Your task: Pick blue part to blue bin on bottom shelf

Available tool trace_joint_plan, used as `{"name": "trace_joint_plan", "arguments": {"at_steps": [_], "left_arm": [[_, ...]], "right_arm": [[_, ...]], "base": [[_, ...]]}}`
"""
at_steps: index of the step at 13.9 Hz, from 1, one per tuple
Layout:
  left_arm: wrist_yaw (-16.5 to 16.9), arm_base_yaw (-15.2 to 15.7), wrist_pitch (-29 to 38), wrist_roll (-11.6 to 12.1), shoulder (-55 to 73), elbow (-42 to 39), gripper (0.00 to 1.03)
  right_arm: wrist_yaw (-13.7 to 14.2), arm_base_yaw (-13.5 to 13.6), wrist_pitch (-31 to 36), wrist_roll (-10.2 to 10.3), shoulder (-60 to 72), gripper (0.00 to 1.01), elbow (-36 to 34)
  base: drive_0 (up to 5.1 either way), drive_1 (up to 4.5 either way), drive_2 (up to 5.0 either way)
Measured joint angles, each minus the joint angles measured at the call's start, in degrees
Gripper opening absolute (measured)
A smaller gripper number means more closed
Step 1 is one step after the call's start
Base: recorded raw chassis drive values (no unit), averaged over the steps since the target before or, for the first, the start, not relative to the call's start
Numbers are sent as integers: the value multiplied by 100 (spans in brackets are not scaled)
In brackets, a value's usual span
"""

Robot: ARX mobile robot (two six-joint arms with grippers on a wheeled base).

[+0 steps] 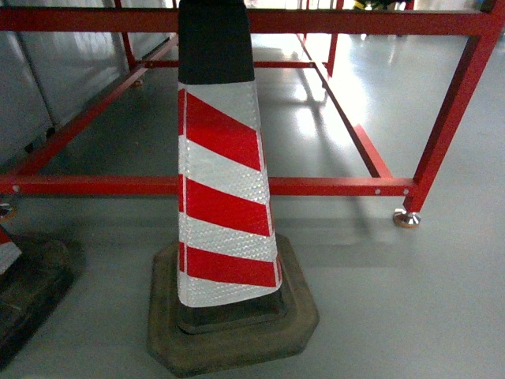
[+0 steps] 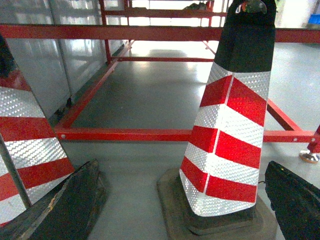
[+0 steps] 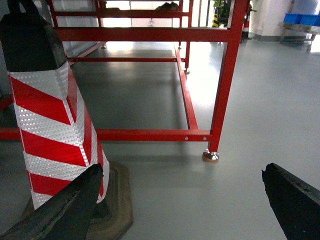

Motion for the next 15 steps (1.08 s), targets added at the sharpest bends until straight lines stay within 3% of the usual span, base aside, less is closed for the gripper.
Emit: {"name": "trace_joint_plan", "arguments": {"at_steps": [15], "left_arm": [[0,0,0,0,0,0,98]], "right_arm": [[0,0,0,0,0,98,0]], "base": [[0,0,0]]}}
